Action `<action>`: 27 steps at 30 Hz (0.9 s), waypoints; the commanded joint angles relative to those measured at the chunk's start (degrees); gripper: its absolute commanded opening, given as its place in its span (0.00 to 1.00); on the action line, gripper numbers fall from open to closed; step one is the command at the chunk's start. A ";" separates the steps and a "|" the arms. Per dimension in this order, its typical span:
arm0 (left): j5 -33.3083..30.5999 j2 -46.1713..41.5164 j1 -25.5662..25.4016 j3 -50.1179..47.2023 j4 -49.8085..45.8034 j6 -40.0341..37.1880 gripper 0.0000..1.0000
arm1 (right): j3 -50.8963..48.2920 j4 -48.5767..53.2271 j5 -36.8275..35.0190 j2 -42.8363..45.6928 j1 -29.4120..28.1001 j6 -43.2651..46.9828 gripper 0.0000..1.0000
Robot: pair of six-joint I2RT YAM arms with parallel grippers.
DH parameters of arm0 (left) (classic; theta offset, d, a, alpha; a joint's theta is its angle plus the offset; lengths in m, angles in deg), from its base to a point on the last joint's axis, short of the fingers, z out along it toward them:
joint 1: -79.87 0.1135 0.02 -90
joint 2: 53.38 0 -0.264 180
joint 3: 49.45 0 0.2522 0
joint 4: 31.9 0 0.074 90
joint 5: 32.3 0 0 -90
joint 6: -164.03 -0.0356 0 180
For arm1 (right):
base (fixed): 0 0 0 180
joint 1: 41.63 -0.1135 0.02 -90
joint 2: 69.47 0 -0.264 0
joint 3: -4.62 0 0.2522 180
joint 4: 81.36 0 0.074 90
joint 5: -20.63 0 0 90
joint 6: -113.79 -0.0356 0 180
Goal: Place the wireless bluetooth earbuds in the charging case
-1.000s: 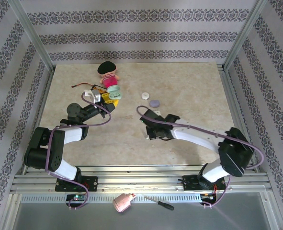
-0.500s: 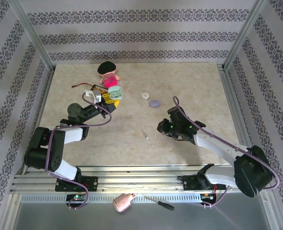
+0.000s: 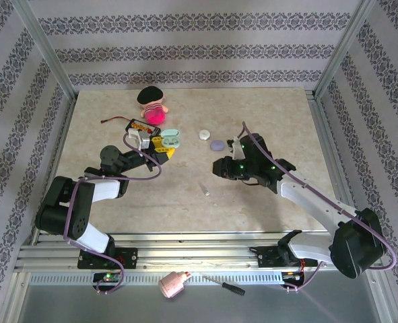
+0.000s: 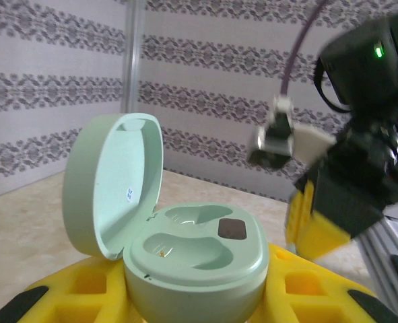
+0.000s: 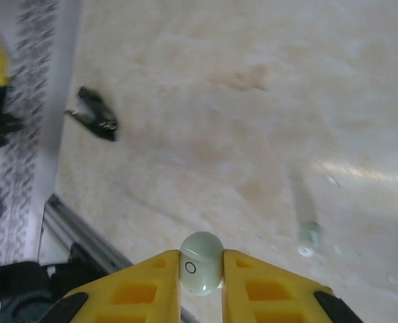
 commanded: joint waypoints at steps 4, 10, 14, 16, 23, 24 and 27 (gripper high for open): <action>6.95 0.00 -1.70 1.46 2.77 2.44 0.24 | 12.90 6.89 11.63 -4.76 -1.97 17.93 0.18; 10.63 0.67 -2.31 2.22 2.79 3.63 0.24 | 26.85 14.98 14.07 -11.41 -4.35 26.92 0.18; 12.30 0.65 -2.61 2.21 2.76 3.66 0.24 | 34.24 21.53 14.29 -15.90 -5.69 31.71 0.18; 12.71 0.48 -2.59 2.20 2.78 3.66 0.24 | 36.79 24.04 13.77 -17.62 -6.14 33.32 0.18; 13.81 -0.04 -2.65 2.10 2.78 3.28 0.24 | 39.81 25.94 13.61 -21.01 -6.58 34.65 0.18; 13.98 -0.04 -2.66 2.05 2.79 3.11 0.24 | 39.81 25.98 13.52 -21.18 -6.60 34.78 0.18; 14.72 -0.08 -2.80 2.08 2.87 2.52 0.24 | 39.70 25.89 13.19 -21.34 -6.57 34.89 0.18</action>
